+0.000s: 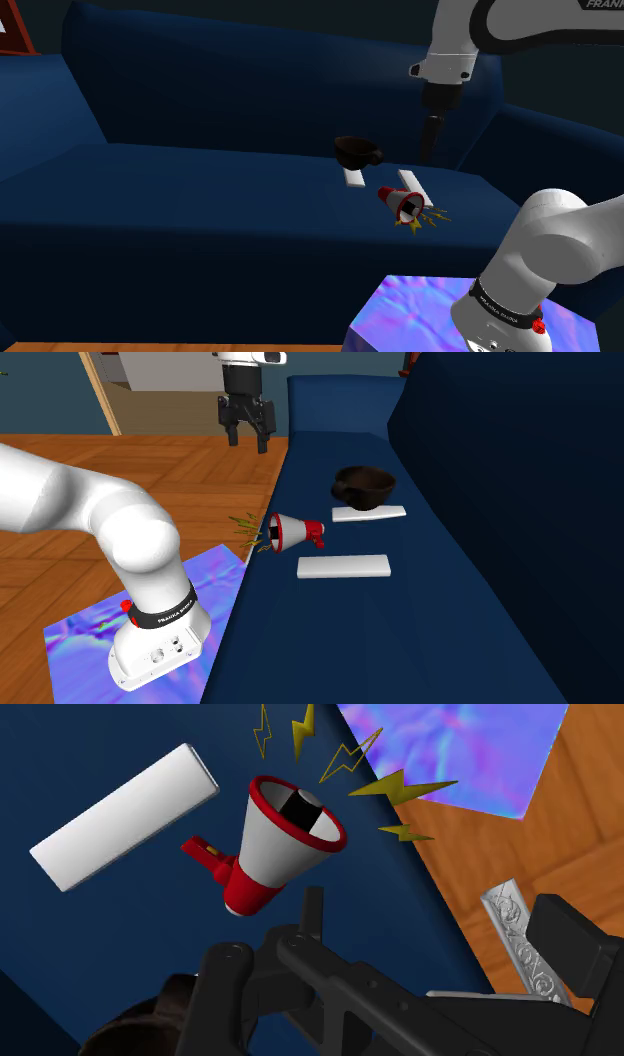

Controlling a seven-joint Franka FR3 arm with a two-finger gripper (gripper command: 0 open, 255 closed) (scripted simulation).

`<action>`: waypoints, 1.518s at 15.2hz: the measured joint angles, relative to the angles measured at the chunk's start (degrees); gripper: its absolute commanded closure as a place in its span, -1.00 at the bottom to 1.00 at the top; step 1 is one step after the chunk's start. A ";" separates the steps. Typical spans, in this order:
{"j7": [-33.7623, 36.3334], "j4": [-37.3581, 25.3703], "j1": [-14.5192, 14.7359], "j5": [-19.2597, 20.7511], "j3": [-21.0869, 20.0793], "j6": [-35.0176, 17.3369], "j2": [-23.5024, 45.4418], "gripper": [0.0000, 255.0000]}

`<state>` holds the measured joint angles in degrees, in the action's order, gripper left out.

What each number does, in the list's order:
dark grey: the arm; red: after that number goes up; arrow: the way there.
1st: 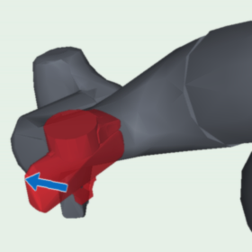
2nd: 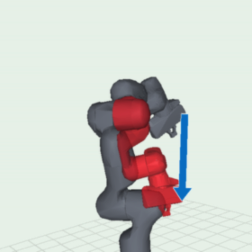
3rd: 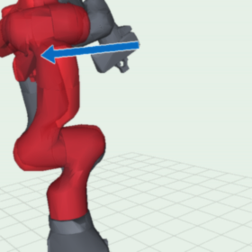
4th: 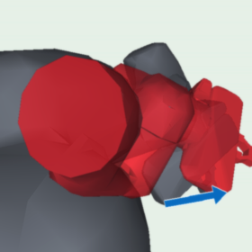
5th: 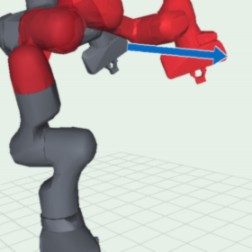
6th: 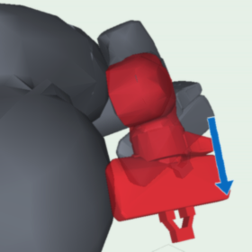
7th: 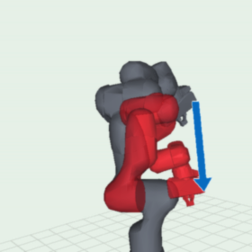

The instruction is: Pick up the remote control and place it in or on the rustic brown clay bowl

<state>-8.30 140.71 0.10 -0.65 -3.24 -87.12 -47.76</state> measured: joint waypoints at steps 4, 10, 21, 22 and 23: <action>1.40 2.05 -1.97 0.83 1.05 -3.95 1.04 -1.00; 4.67 7.66 -7.96 3.67 4.89 -15.14 3.92 -1.00; 11.31 12.77 -18.77 7.75 12.33 -36.98 15.31 -1.00; 11.89 12.78 -19.68 7.97 12.97 -38.29 16.09 -1.00; 12.48 13.39 -20.57 8.22 13.74 -40.77 17.60 -1.00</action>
<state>4.18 154.10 -20.48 7.57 10.50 -127.89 -30.16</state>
